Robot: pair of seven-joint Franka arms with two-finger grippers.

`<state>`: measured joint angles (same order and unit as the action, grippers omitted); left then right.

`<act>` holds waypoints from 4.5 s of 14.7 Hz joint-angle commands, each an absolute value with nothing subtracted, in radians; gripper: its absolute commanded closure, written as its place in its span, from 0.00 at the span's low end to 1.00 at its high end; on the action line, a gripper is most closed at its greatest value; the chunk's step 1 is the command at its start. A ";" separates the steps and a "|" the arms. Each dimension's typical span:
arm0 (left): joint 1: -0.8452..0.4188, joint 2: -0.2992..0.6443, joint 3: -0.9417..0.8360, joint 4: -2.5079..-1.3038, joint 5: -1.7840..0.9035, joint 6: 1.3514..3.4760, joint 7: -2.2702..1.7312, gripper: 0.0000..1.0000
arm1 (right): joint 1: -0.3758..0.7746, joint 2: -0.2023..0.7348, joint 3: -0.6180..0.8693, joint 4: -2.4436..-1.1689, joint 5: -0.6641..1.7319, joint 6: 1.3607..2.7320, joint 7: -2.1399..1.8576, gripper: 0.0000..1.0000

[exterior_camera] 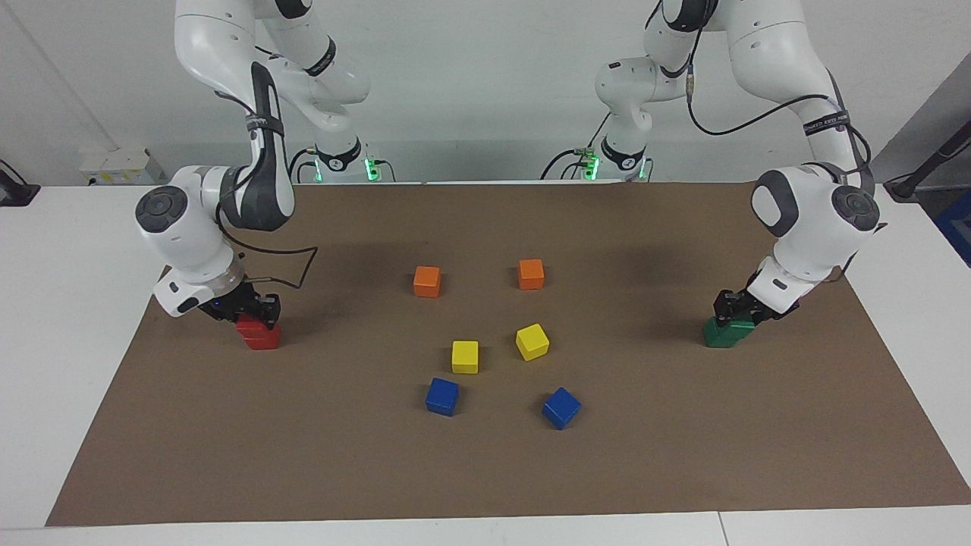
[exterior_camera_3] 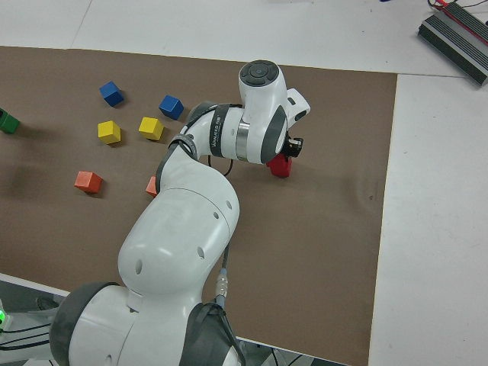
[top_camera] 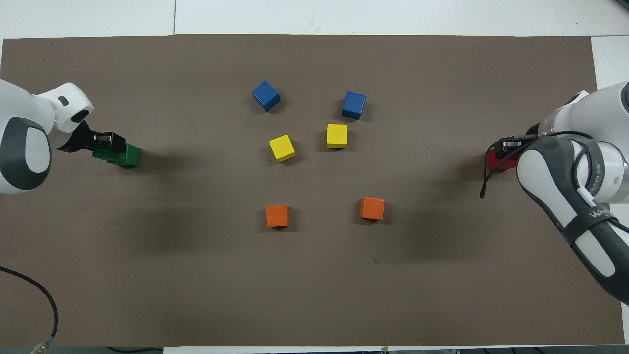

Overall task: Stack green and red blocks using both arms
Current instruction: 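Open the left gripper to release the top green cube, then withdraw the left gripper from the green stack, then open the right gripper off the red stack while the left gripper returns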

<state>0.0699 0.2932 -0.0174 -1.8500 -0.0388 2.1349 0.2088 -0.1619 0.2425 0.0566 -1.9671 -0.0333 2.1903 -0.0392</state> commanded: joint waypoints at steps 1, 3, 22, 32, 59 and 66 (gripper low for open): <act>0.064 0.268 -0.012 -1.890 -0.046 2.166 0.224 0.00 | -0.190 0.213 0.066 -2.003 -0.018 2.203 -0.080 1.00; 0.064 0.268 -0.012 -1.888 -0.046 2.164 0.222 0.00 | -0.193 0.213 0.064 -2.003 -0.018 2.204 -0.095 1.00; 0.078 0.063 -0.005 -1.692 -0.044 1.720 0.196 0.00 | -0.187 0.215 0.066 -2.003 -0.018 2.212 -0.095 1.00; 0.031 -0.020 -0.003 -1.602 -0.017 1.473 0.031 0.00 | -0.178 0.219 0.064 -1.999 -0.018 2.227 -0.069 0.33; 0.034 0.011 -0.052 -1.572 0.026 1.489 -0.035 0.00 | -0.127 0.068 0.072 -1.885 -0.020 2.158 -0.021 0.00; 0.031 -0.014 -0.101 -1.677 0.032 1.594 -0.031 0.00 | -0.121 -0.100 0.072 -1.751 -0.020 1.763 -0.018 0.00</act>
